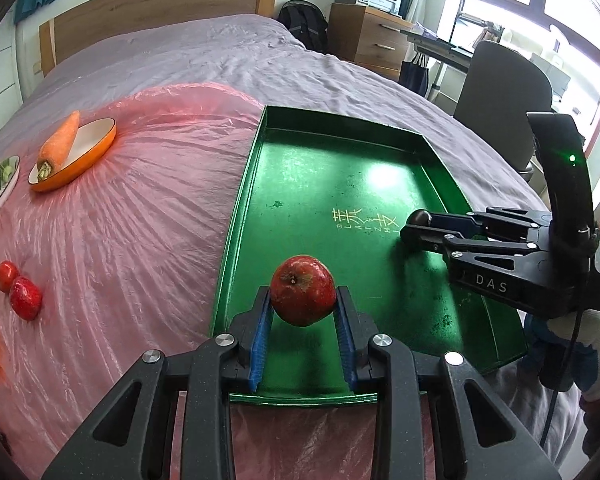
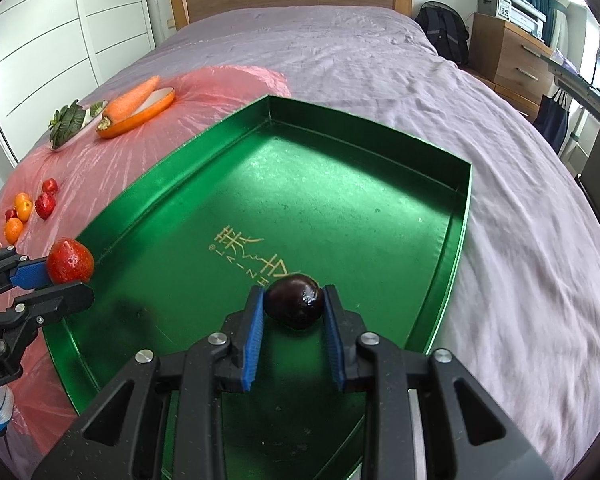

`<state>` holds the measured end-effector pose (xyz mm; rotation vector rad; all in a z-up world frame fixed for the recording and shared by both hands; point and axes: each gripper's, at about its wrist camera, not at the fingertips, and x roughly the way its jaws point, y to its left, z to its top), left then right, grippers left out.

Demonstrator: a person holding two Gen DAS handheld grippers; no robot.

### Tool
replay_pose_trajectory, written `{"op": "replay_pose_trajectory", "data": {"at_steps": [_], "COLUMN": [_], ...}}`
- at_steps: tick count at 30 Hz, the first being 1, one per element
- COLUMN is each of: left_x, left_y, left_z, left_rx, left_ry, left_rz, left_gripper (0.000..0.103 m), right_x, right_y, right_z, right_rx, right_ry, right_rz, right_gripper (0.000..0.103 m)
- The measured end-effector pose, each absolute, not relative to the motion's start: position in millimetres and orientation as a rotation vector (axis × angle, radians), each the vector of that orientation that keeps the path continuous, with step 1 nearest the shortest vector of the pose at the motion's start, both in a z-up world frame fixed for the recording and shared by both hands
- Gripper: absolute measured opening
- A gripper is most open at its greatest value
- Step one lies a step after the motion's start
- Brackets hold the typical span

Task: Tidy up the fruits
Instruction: 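Open the right tool to drop the plum in the tray while the left tool releases the apple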

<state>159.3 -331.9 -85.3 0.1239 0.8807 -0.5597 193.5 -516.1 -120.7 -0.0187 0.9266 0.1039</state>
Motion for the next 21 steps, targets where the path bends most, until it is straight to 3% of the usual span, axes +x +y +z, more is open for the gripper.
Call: {"op": "replay_pose_trajectory", "data": {"at_steps": [6, 8, 10, 12, 21], "left_x": [155, 152, 150, 149, 130], "left_y": [-340, -342, -342, -342, -324], "left_z": [-90, -88, -85, -80, -49], "left_rx": [0.188, 0.196, 0.203, 0.203, 0.194], "left_ry": [0.885, 0.873, 0.856, 0.841, 0.748], "left_rz": [-0.561, -0.568, -0.562, -0.560, -0.547], "left_gripper": [0.027, 0.034, 0.047, 0.048, 0.048], "right_x": [191, 191, 189, 187, 171], "right_y": [-514, -514, -514, -514, -511], "right_z": [-121, -119, -117, -113, -83], "right_rx": [-0.039, -0.048, -0.044, -0.046, -0.059], "right_ry": [0.927, 0.926, 0.916, 0.905, 0.851], "right_rz": [0.092, 0.076, 0.066, 0.051, 0.028], "right_gripper": [0.051, 0.063, 0.094, 0.101, 0.101]}}
